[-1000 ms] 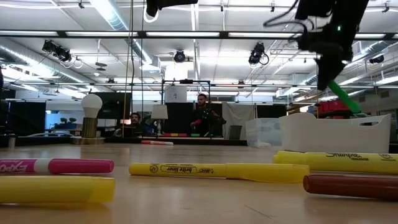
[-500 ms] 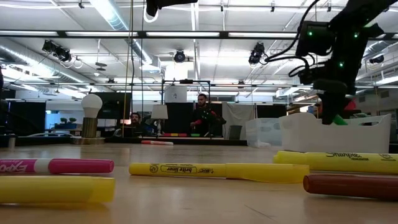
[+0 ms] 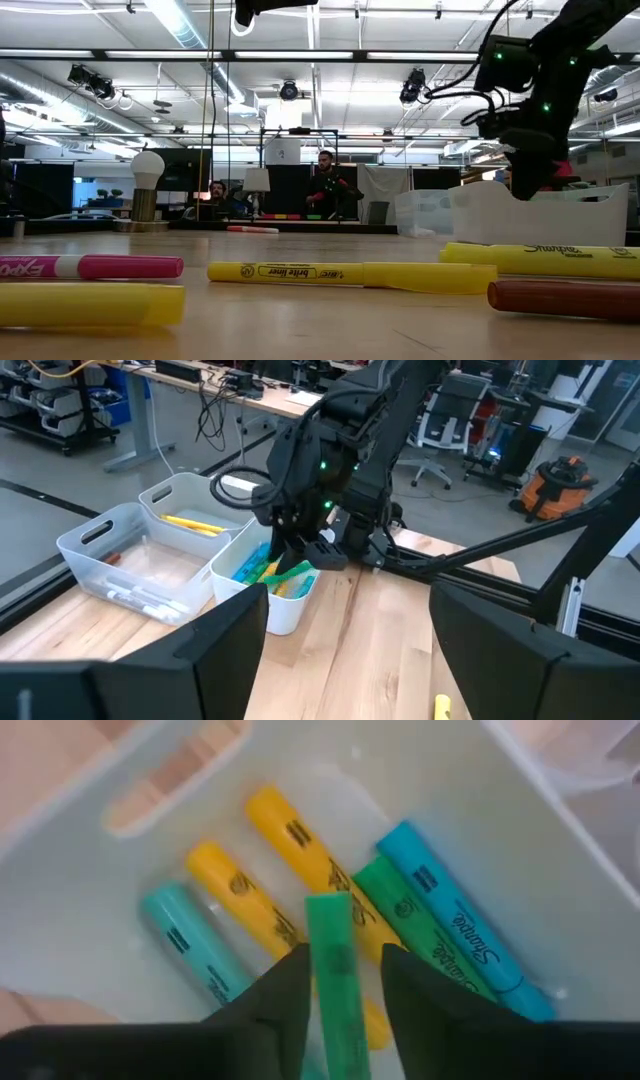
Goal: Pick & Place Markers
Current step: Put the green highlighter pen into the white bin, then put the yellow highlighter pen into the white bin
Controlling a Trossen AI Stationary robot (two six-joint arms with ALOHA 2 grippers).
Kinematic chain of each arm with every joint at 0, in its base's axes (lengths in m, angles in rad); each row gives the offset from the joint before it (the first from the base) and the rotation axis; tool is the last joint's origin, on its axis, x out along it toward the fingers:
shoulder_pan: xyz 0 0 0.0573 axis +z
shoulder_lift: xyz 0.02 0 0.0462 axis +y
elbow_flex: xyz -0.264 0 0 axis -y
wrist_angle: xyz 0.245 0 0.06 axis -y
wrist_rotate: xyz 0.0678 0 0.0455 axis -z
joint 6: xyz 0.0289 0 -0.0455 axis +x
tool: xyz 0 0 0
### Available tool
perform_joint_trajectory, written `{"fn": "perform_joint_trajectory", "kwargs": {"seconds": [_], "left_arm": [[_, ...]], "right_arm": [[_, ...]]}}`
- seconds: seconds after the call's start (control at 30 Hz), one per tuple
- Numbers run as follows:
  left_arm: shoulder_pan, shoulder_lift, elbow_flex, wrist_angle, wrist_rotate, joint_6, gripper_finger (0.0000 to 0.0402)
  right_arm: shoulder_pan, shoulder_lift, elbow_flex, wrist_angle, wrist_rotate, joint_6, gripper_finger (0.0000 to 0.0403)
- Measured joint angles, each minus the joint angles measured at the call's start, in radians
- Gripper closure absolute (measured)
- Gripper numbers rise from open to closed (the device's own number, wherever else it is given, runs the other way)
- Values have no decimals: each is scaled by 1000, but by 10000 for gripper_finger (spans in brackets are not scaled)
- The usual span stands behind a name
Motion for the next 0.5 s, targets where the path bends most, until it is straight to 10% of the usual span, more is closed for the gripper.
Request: {"fn": "perform_joint_trajectory", "kwargs": {"seconds": [0.5], "left_arm": [[0,0,0,0,0,0,120]], "right_arm": [[10,-1,362,-202,-38,135,214]]}}
